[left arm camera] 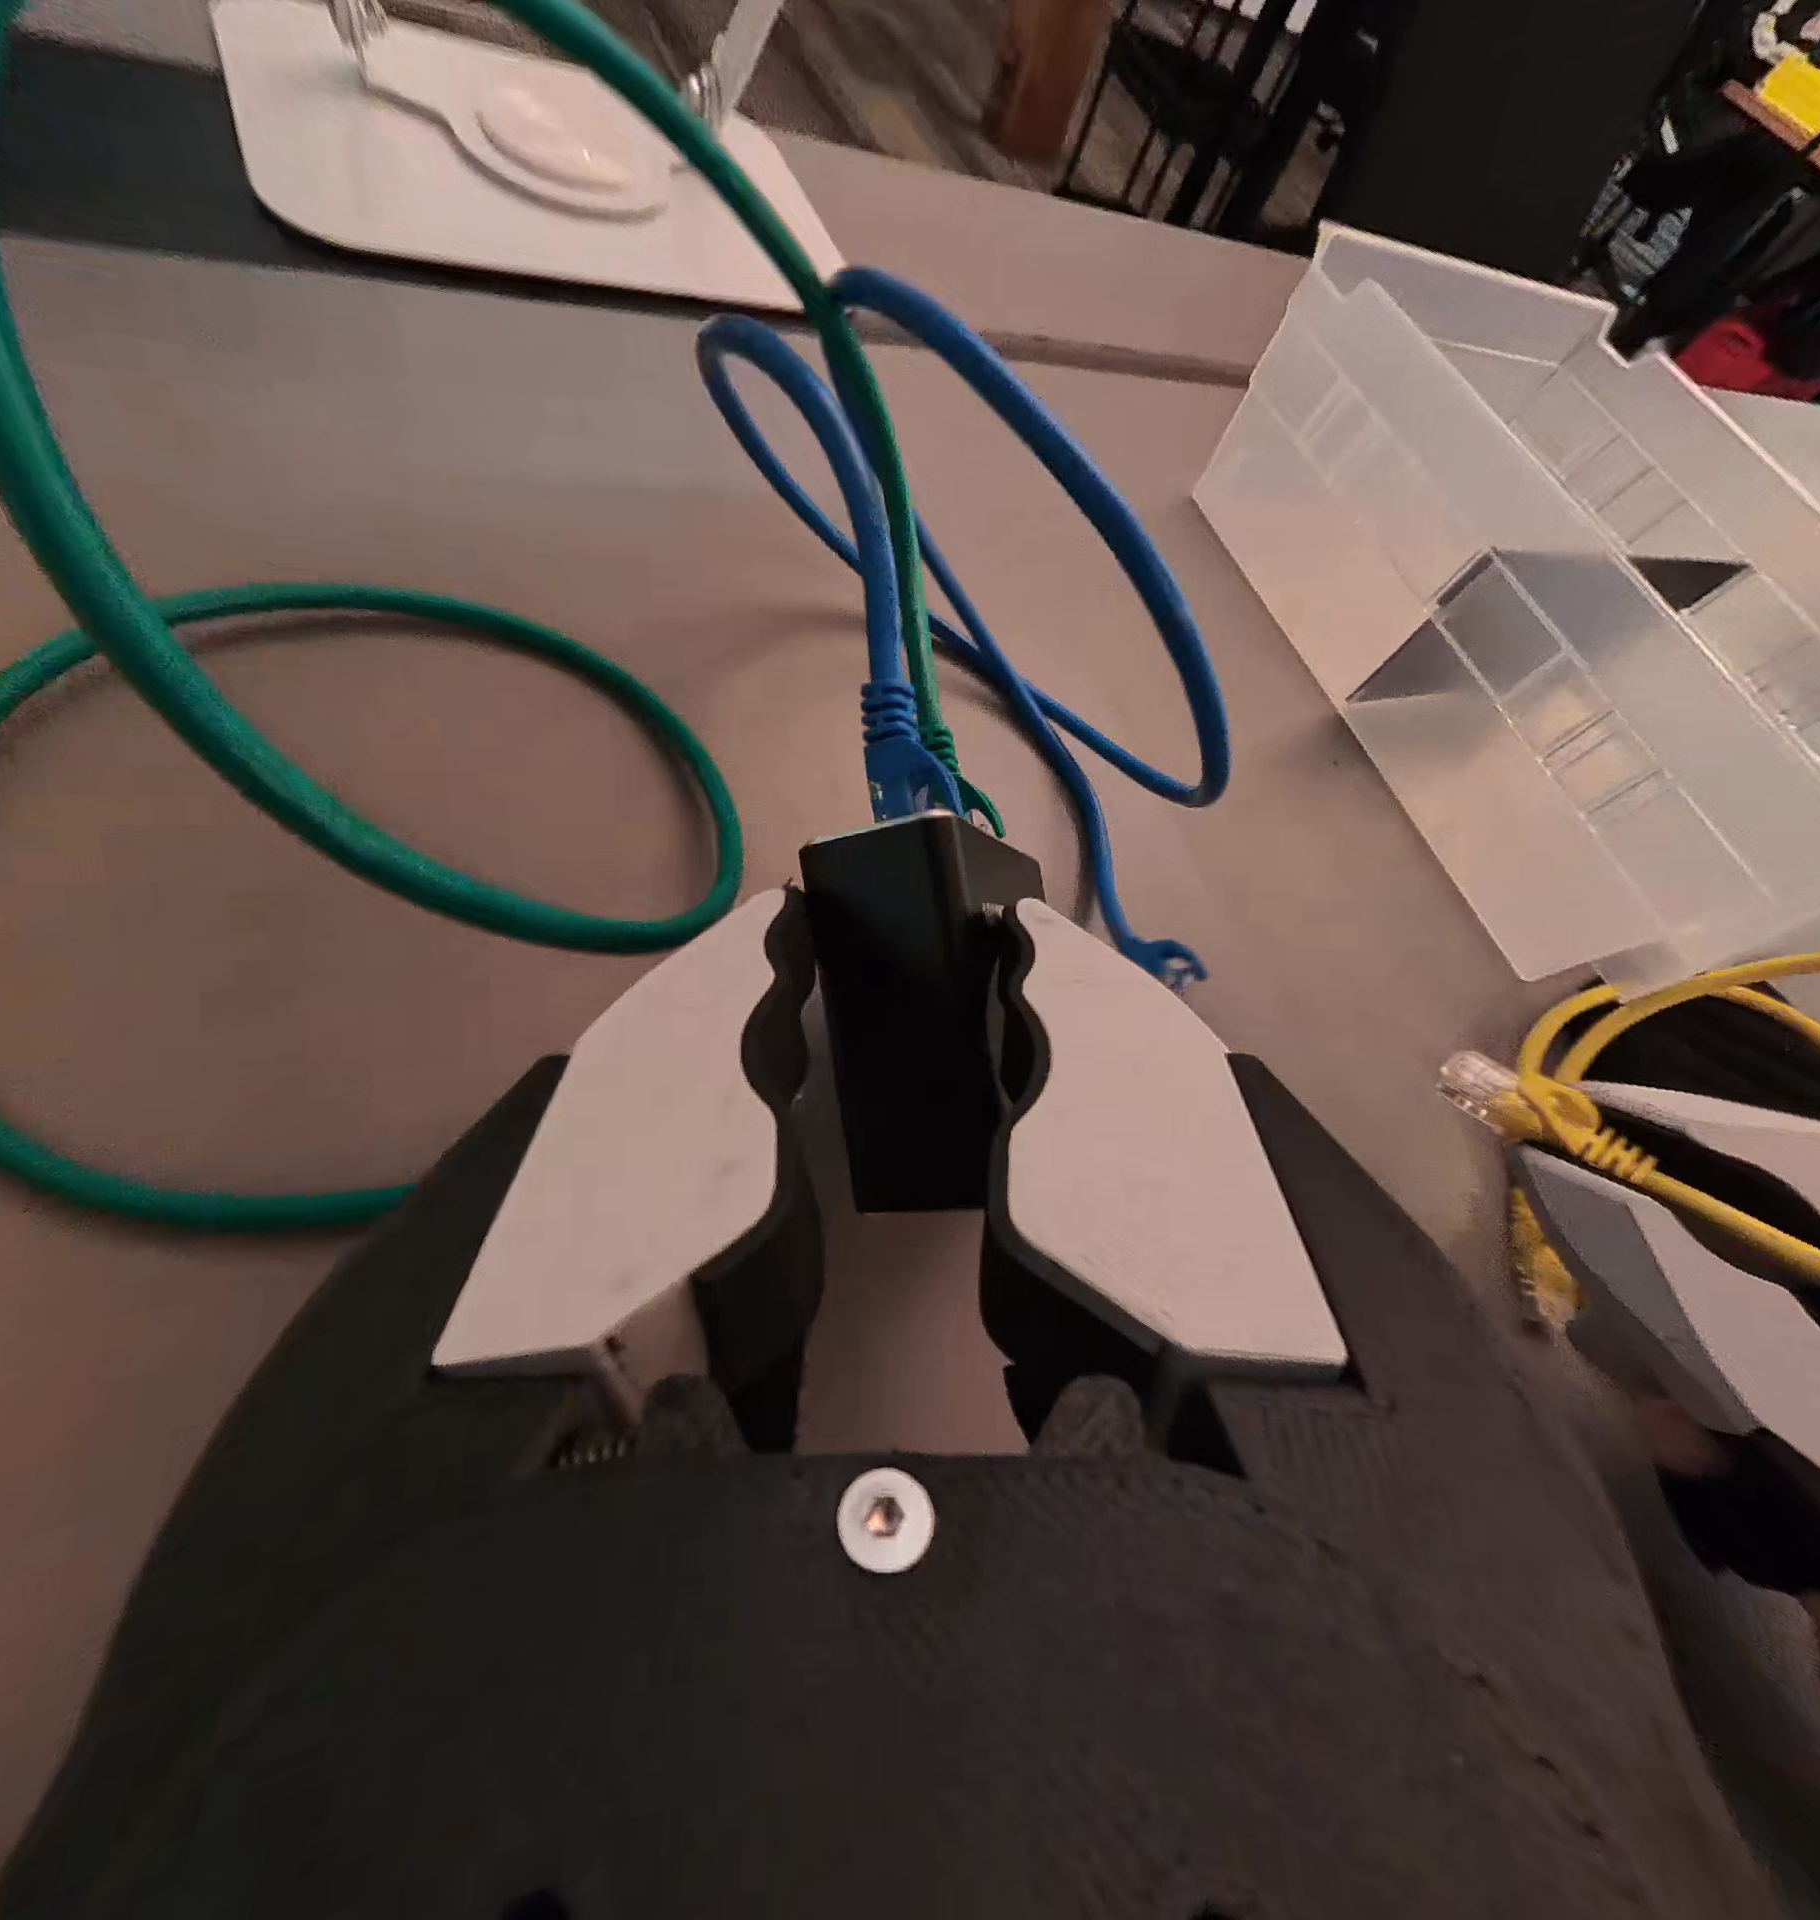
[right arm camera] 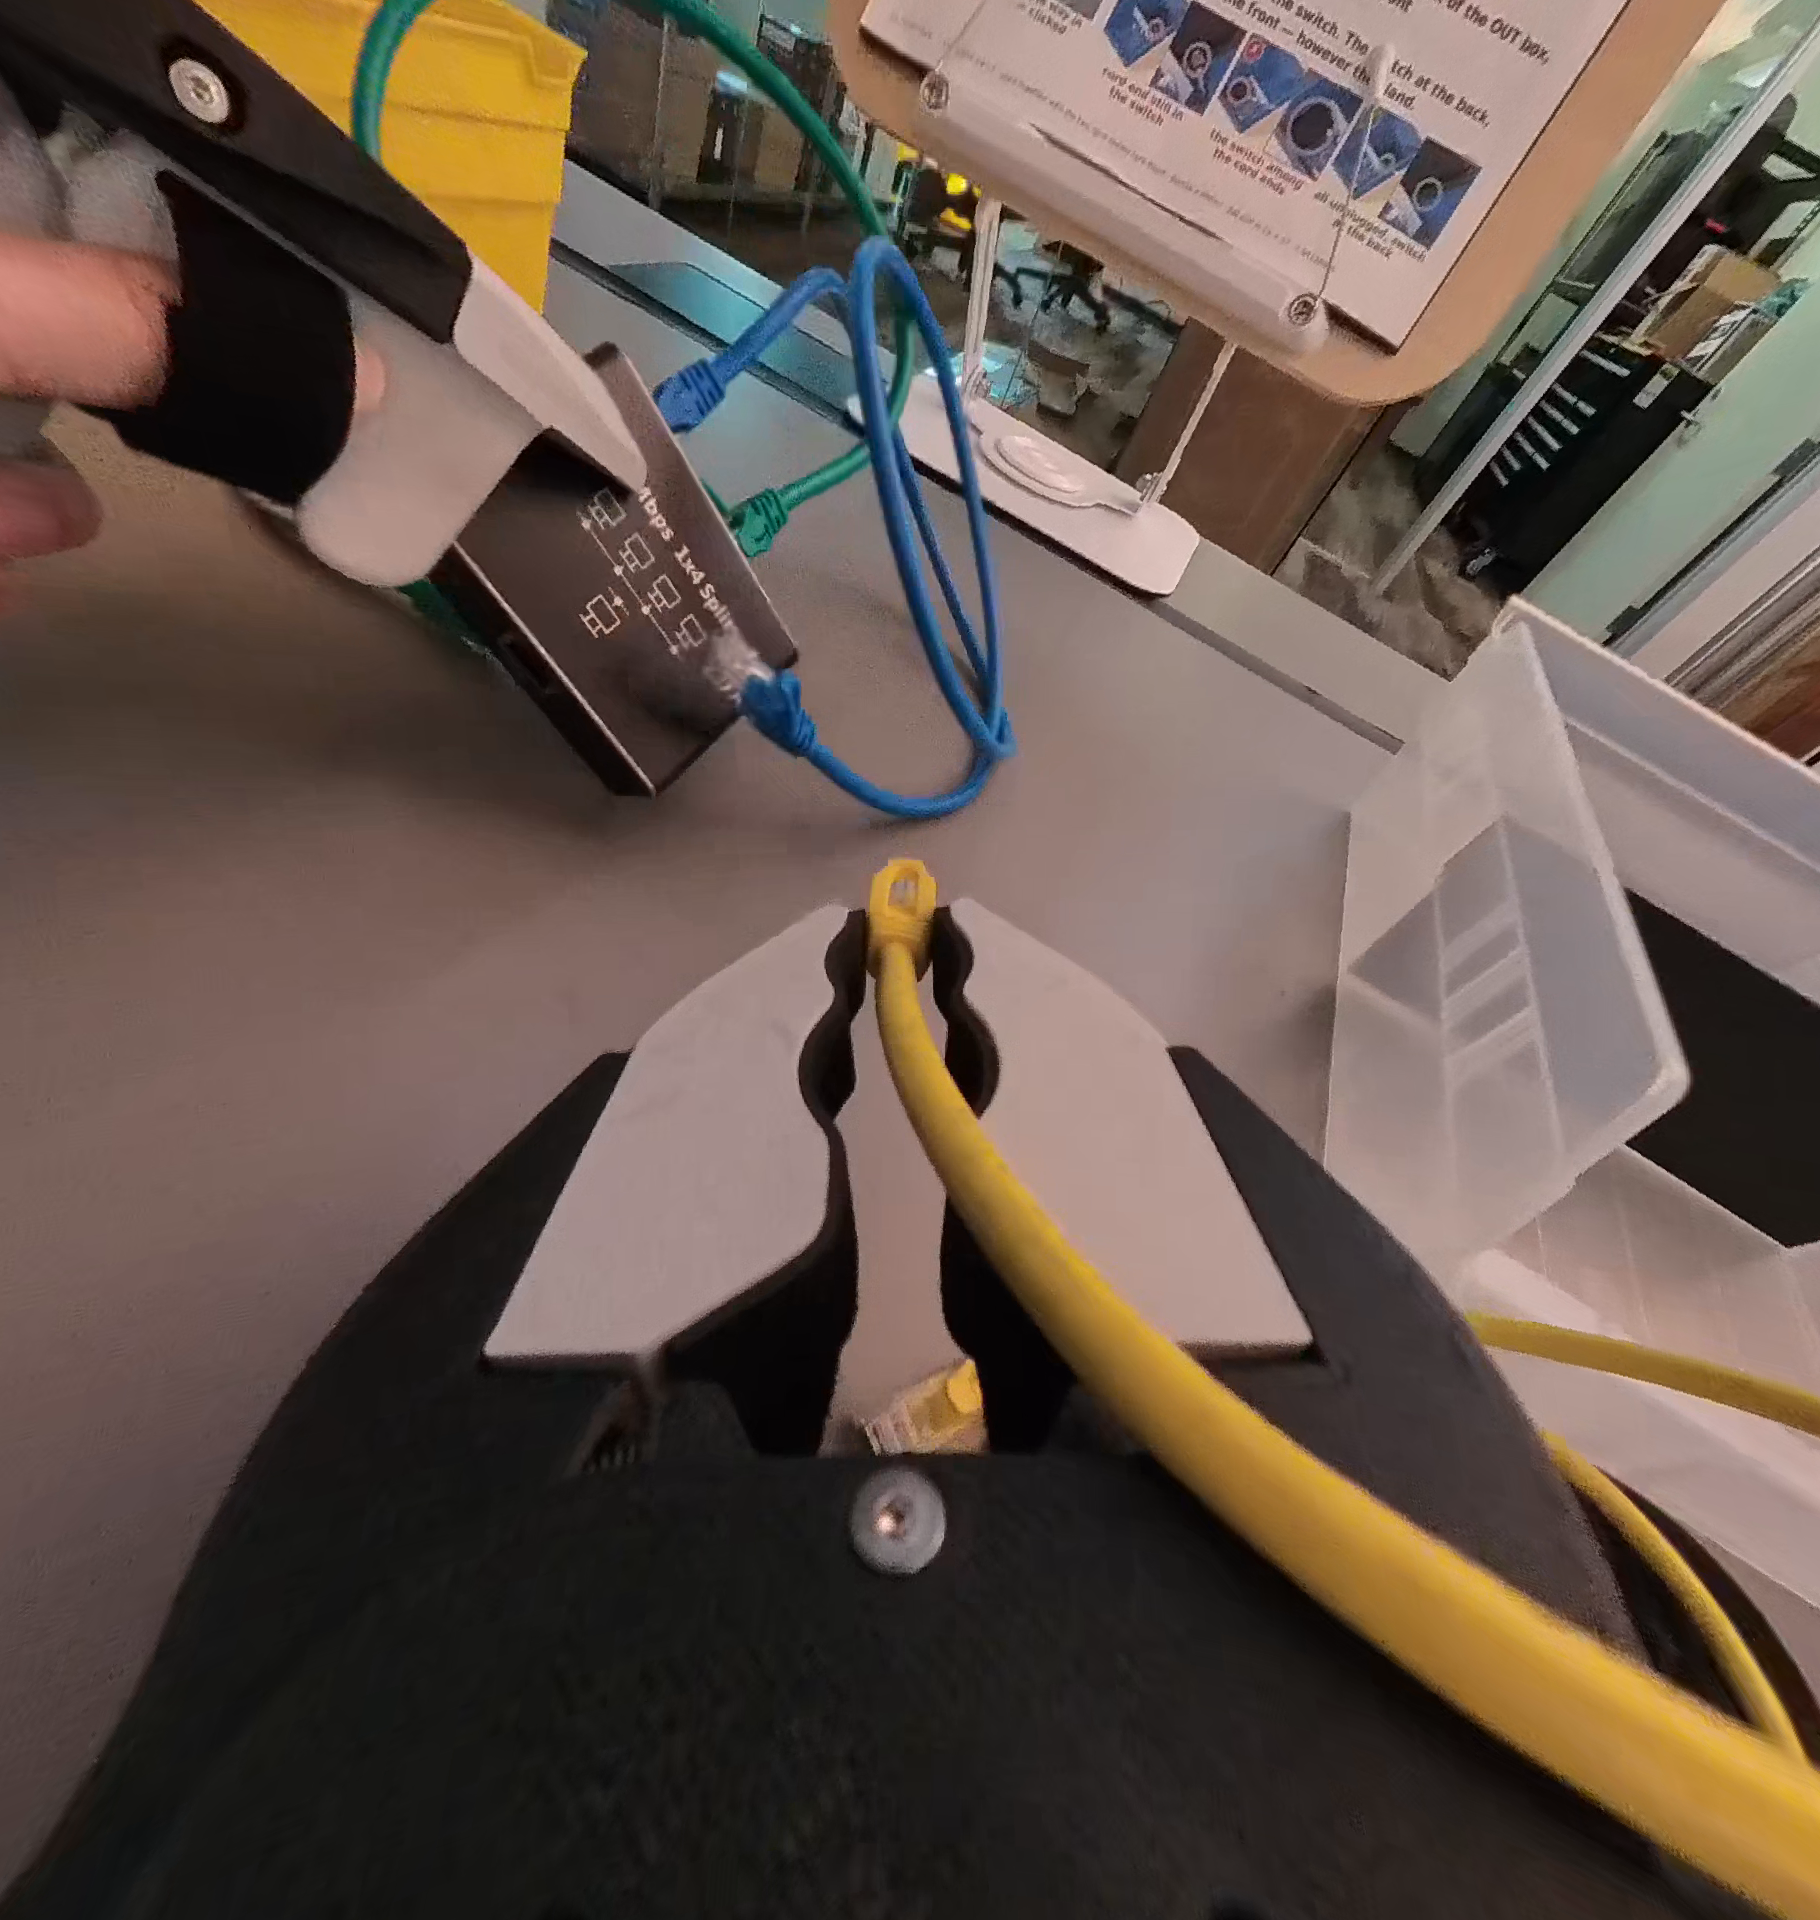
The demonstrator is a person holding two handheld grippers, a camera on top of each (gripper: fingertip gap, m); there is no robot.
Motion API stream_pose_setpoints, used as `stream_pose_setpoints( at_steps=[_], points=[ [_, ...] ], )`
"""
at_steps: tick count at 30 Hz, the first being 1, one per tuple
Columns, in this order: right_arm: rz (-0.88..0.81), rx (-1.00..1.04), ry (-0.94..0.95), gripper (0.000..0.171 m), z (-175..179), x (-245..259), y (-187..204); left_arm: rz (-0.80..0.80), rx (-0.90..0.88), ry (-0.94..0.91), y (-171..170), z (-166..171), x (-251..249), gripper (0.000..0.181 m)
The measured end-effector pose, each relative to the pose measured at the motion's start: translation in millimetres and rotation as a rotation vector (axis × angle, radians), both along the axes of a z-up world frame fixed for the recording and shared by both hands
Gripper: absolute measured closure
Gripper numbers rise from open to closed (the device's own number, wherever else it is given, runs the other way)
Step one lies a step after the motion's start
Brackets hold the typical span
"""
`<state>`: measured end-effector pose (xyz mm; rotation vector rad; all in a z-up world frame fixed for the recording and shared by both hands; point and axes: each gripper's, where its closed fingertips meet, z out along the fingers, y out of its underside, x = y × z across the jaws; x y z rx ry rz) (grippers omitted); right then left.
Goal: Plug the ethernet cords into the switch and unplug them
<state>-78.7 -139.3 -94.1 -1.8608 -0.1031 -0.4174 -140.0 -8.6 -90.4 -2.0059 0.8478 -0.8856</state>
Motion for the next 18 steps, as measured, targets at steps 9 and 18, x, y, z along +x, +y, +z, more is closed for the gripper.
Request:
stream_pose_setpoints(
  at_steps=[9,18],
  points=[
    [0.018,-0.016,-0.045,0.158,-5.6,-3.5,1.6,0.04,0.036,-0.026,-7.0,1.4,-2.0,0.148],
    [0.264,-0.111,-0.038,0.158,-15.7,-47.4,30.5,0.12,-0.423,-0.218,-10.0,-22.2,-15.0,0.147]
  ],
)
